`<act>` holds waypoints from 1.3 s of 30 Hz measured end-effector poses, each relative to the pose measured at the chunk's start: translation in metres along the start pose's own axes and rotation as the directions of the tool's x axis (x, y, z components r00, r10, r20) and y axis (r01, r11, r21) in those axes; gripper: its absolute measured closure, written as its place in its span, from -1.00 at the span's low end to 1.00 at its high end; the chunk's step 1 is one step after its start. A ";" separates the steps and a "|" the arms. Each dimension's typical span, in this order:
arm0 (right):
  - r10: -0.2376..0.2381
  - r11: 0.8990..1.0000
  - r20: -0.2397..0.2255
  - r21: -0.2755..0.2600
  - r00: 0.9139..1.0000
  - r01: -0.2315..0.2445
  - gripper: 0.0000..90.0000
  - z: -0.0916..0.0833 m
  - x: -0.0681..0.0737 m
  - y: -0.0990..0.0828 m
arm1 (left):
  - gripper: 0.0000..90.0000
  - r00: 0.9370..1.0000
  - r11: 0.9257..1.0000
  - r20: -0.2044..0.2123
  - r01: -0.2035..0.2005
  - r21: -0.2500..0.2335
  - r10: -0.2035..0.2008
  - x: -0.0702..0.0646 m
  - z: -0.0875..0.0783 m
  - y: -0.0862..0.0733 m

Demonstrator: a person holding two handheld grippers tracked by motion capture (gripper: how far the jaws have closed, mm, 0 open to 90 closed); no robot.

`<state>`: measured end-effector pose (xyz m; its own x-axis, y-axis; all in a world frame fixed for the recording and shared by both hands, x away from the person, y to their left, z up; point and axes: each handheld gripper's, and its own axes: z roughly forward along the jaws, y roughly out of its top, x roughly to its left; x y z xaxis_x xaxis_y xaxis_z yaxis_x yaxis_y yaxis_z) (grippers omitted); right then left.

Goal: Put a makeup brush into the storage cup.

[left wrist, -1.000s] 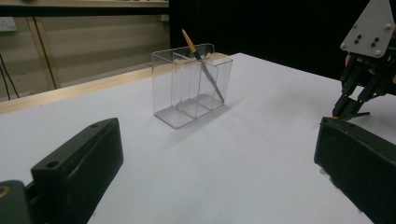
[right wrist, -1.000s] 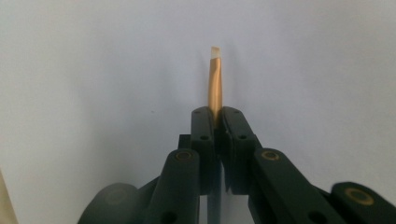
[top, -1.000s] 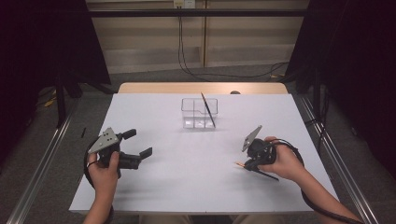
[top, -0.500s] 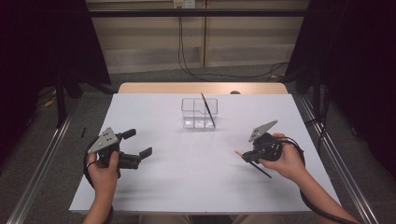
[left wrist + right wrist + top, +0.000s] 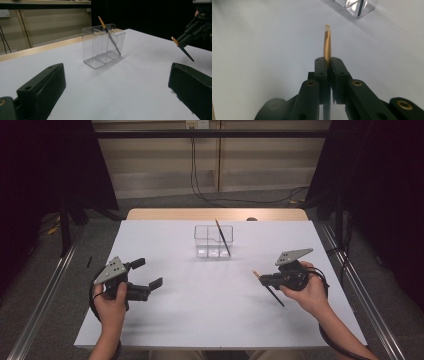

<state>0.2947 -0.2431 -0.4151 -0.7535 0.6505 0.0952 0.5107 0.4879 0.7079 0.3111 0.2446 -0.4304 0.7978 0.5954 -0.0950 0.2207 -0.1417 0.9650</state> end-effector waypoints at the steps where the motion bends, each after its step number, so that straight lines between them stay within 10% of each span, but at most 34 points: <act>1: 0.001 1.000 0.000 -0.012 1.000 -0.001 0.88 -0.001 0.000 0.000 | -0.97 1.000 1.000 -0.003 0.000 -0.003 0.000 0.000 0.000 0.000; 14: 0.075 0.969 0.045 -0.238 0.996 -0.063 0.88 -0.011 0.000 -0.005 | -0.97 1.000 1.000 -0.002 0.001 -0.003 -0.001 0.001 -0.001 0.000; 34: 0.132 0.835 0.053 -0.545 0.990 -0.082 0.88 -0.020 0.007 -0.006 | -0.97 1.000 1.000 -0.007 -0.002 -0.006 0.002 0.002 -0.003 0.000; 39: 0.122 0.828 0.065 -0.558 0.990 -0.066 0.88 -0.020 0.009 -0.002 | -0.97 1.000 1.000 -0.005 -0.004 -0.008 0.004 0.001 -0.004 0.001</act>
<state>0.2787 -0.2494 -0.4018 -0.6570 0.7416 0.1353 0.2412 0.0366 0.9698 0.3103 0.2481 -0.4287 0.7957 0.5990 -0.0901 0.2131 -0.1377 0.9673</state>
